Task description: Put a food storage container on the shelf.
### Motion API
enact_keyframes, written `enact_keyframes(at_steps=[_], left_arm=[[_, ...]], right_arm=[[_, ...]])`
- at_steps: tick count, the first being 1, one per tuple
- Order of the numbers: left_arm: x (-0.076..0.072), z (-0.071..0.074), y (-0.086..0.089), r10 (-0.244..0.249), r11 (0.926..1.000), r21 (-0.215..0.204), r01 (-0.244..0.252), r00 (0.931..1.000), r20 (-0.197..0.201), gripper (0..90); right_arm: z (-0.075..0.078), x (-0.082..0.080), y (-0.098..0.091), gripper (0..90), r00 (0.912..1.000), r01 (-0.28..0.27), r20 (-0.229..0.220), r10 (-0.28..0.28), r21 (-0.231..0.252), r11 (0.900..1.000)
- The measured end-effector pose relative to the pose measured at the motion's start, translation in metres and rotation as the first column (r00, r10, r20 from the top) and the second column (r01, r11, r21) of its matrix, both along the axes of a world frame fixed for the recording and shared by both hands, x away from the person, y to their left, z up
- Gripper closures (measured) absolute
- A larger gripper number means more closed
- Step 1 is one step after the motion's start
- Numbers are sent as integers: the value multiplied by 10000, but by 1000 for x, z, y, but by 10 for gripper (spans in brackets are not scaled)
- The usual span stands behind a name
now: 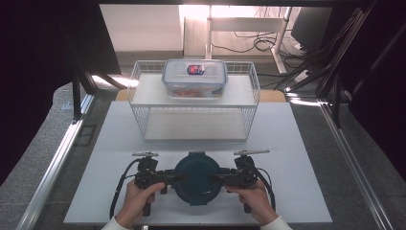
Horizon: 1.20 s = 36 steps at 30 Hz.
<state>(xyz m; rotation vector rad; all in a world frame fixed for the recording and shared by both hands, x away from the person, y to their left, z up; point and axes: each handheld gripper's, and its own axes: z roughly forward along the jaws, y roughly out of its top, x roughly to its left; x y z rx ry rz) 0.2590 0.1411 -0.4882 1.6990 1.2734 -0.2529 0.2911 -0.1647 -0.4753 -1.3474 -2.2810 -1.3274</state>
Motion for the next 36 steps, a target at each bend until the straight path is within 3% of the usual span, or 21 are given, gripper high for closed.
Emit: enact_keyframes(at_steps=[24,36], left_arm=[[-5,15,-1,-152,9999,63,150,9988,463,383],[-2,22,-1,-250,9997,85,246,9984,509,384]], right_arm=[[18,-5,-1,353,9984,-17,568,18,-18,10000],[24,-5,-2,354,9975,-37,702,39,-25,10000]])
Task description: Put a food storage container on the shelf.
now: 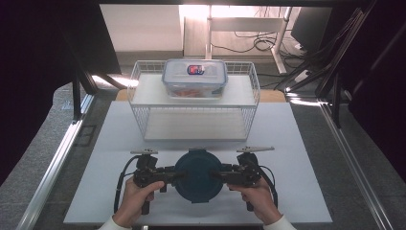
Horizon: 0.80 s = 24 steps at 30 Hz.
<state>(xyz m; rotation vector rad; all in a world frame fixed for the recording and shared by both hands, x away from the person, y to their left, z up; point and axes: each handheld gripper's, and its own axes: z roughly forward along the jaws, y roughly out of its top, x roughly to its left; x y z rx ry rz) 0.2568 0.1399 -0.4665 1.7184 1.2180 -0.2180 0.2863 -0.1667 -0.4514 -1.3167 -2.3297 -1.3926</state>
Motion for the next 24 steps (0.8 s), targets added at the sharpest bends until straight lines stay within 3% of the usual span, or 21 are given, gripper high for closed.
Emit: enact_keyframes(at_steps=[24], left_arm=[[22,46,2,67,9996,-273,-50,9979,641,391]], right_arm=[[52,22,0,358,9967,33,811,-33,-1,10000]])
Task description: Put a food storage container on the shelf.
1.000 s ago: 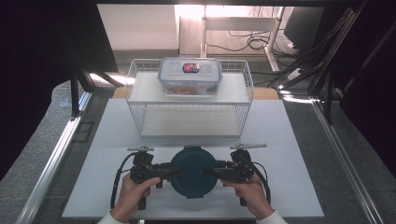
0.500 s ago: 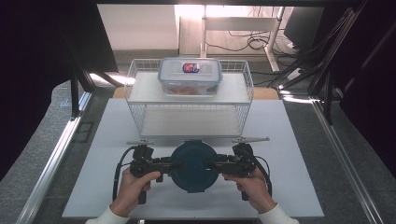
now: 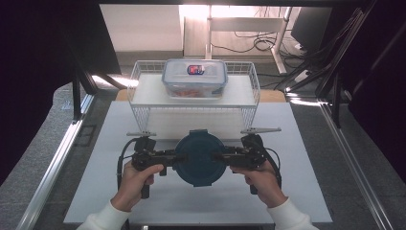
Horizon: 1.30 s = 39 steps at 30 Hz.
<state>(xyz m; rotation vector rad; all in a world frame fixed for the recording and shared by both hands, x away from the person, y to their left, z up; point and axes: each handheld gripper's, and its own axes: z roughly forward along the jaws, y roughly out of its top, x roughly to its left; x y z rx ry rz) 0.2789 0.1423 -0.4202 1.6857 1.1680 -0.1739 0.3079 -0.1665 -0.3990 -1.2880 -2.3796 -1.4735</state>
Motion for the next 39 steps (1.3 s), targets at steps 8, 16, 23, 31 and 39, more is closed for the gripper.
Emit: enact_keyframes(at_steps=[8,16,23,31,39], left_arm=[[7,13,2,76,9999,-142,-74,9999,111,394],[16,28,4,106,9997,-204,-101,9996,267,399],[23,43,4,78,9999,-133,-71,9986,528,402],[33,63,6,45,9999,-148,-34,9970,774,405],[42,82,9,76,9998,-175,-58,9948,1017,406]], right_arm=[[14,8,2,361,9998,-2,202,1,61,10000],[27,15,1,362,9994,34,350,-40,179,9998],[40,22,0,363,9986,77,528,-96,355,9993],[57,28,1,364,9972,127,728,-162,482,9988],[75,38,3,367,9961,78,870,-124,524,9986]])
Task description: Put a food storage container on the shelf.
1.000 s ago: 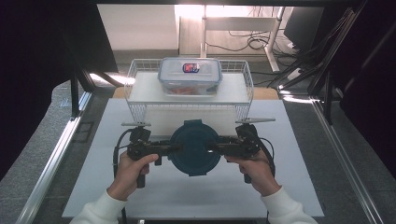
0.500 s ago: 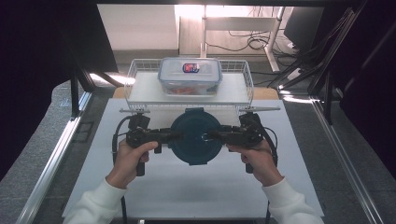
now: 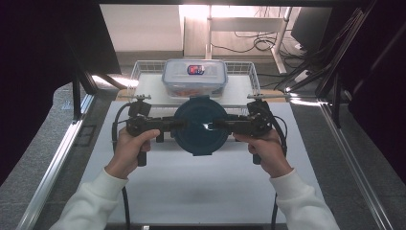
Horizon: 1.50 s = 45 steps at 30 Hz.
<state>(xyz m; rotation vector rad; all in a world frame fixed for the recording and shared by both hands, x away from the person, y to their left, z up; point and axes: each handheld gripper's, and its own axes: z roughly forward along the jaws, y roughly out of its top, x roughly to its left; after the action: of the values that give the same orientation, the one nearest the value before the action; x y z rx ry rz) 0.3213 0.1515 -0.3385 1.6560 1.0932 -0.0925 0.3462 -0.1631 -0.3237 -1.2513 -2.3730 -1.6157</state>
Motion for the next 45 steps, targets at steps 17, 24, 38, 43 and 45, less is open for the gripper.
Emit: enact_keyframes(at_steps=[17,24,38,43,45], left_arm=[[17,38,10,124,9999,-66,-121,9993,355,411],[28,56,10,154,9999,-22,-153,9986,498,411],[50,82,16,168,9998,-143,-159,9975,683,415],[59,90,18,183,9996,-226,-169,9978,640,416],[64,95,18,166,9997,-177,-154,9975,693,416]], right_arm=[[38,19,8,371,9992,-109,377,104,126,9999],[53,31,9,371,9989,-110,451,99,239,9997],[81,51,13,372,9984,-74,561,60,241,9997],[91,61,15,373,9985,-67,545,53,263,9996],[95,66,15,373,9985,-63,548,48,279,9996]])
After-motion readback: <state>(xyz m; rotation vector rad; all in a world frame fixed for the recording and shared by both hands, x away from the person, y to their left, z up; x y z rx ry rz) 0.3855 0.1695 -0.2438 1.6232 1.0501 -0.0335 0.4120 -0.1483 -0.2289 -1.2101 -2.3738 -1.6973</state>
